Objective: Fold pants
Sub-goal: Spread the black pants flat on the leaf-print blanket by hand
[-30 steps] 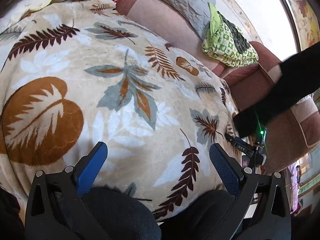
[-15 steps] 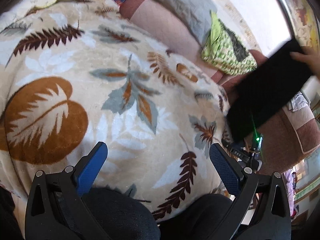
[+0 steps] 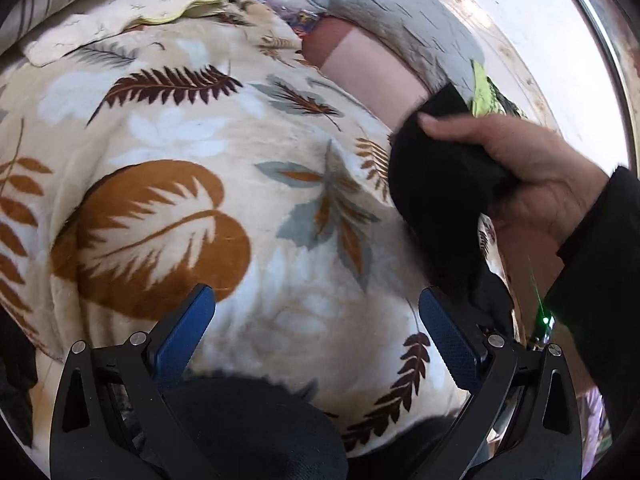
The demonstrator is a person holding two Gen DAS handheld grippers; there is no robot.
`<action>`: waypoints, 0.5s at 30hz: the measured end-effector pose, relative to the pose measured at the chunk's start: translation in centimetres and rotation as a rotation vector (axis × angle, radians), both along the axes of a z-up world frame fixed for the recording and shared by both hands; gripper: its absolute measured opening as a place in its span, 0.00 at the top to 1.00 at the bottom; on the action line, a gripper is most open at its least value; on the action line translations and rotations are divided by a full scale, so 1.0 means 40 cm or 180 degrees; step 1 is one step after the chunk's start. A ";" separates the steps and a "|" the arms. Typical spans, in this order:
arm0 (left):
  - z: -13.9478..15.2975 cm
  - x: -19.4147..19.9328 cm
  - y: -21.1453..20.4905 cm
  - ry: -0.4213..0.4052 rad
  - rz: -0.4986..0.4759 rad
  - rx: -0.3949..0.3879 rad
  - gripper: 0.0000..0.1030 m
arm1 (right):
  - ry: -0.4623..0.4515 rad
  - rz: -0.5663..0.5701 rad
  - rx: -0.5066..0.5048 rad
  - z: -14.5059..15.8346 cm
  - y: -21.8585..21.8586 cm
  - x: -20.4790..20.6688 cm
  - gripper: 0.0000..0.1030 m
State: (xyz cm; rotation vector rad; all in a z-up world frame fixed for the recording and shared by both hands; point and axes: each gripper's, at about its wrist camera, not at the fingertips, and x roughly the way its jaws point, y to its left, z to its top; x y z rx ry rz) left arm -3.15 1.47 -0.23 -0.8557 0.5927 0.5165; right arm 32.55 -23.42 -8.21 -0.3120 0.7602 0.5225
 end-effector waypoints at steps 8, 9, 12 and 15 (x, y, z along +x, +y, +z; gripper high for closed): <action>-0.001 0.020 -0.011 0.0062 -0.0091 0.0019 0.01 | 0.0000 0.0000 0.0006 0.000 0.000 0.003 0.00; -0.002 0.021 -0.010 0.0064 -0.0090 0.0008 0.01 | 0.0001 -0.0001 0.0007 0.000 0.000 0.003 0.00; -0.005 0.027 -0.007 0.0048 -0.0102 -0.0030 0.01 | 0.0001 0.0001 0.0012 -0.001 -0.001 0.005 0.00; -0.005 0.031 -0.007 0.0033 -0.0123 -0.0044 0.01 | -0.0012 0.0001 0.0011 0.002 -0.003 0.001 0.00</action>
